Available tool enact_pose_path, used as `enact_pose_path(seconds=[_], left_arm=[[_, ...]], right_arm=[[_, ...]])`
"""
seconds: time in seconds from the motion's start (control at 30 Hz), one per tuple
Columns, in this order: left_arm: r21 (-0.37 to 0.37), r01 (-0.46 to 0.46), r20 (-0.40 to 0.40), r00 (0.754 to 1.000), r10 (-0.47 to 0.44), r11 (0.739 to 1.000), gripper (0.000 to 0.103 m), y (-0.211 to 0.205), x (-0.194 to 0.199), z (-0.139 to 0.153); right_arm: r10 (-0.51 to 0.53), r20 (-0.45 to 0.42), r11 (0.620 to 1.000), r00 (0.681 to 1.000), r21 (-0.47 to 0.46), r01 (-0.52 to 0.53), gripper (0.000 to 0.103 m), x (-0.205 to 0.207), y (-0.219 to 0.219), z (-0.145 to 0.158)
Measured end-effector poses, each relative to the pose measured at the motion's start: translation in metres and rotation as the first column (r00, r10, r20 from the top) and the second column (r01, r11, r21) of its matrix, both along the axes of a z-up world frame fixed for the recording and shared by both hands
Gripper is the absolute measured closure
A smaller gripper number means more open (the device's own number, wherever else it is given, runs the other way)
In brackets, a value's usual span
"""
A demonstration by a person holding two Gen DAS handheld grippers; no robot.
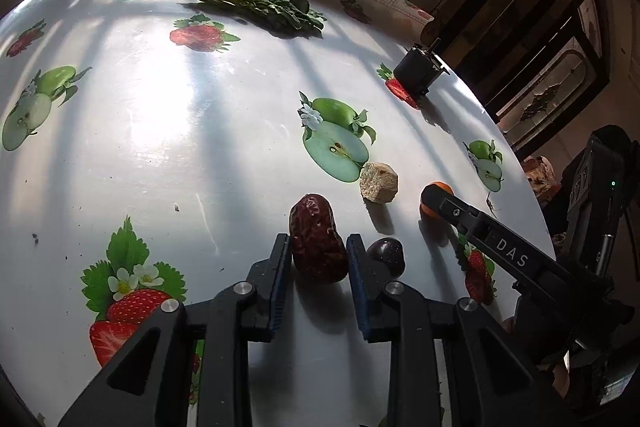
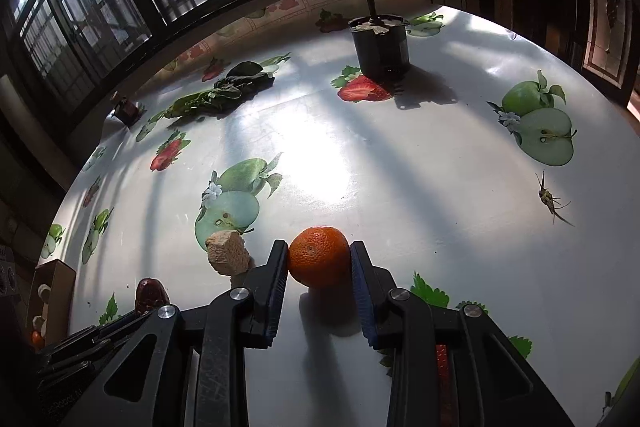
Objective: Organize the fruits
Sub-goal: 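Carry the date and mandarin into the box and open both tools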
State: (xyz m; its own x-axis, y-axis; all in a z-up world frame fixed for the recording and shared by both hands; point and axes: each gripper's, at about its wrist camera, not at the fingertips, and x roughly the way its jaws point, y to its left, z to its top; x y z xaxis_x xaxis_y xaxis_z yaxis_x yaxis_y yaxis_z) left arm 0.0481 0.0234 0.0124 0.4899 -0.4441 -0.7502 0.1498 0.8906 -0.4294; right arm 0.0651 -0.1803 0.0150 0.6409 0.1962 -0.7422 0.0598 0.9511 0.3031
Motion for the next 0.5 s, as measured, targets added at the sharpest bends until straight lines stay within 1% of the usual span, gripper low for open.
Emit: enact_pose_path(seconds=[0.17, 0.27, 0.33, 0.43, 0.5], left_arm=[[-0.017, 0.006, -0.004, 1.0, -0.006, 1.0, 0.076, -0.001, -0.001, 0.001], [-0.02, 0.003, 0.019, 1.0, -0.002, 1.0, 0.076, -0.001, -0.005, 0.006], [-0.016, -0.001, 0.044, 0.999, 0.002, 1.0, 0.076, 0.0, -0.01, 0.011], [0.025, -0.018, 0.101, 0.995, 0.015, 1.0, 0.076, -0.001, -0.025, 0.022], [0.016, -0.006, 0.115, 0.993, 0.004, 1.0, 0.076, 0.002, -0.037, 0.03]], right_arm=[[-0.029, 0.011, 0.999, 1.0, -0.018, 0.029, 0.07, -0.003, -0.002, 0.001], [-0.051, 0.022, 0.998, 0.998, -0.024, 0.051, 0.07, -0.01, -0.001, 0.009], [-0.054, 0.04, 0.998, 0.998, -0.019, 0.054, 0.07, -0.024, 0.001, 0.018], [-0.039, 0.042, 0.999, 0.998, -0.022, 0.039, 0.07, -0.051, 0.008, 0.026], [-0.028, 0.042, 0.999, 0.999, -0.029, 0.029, 0.07, -0.068, 0.011, 0.032]])
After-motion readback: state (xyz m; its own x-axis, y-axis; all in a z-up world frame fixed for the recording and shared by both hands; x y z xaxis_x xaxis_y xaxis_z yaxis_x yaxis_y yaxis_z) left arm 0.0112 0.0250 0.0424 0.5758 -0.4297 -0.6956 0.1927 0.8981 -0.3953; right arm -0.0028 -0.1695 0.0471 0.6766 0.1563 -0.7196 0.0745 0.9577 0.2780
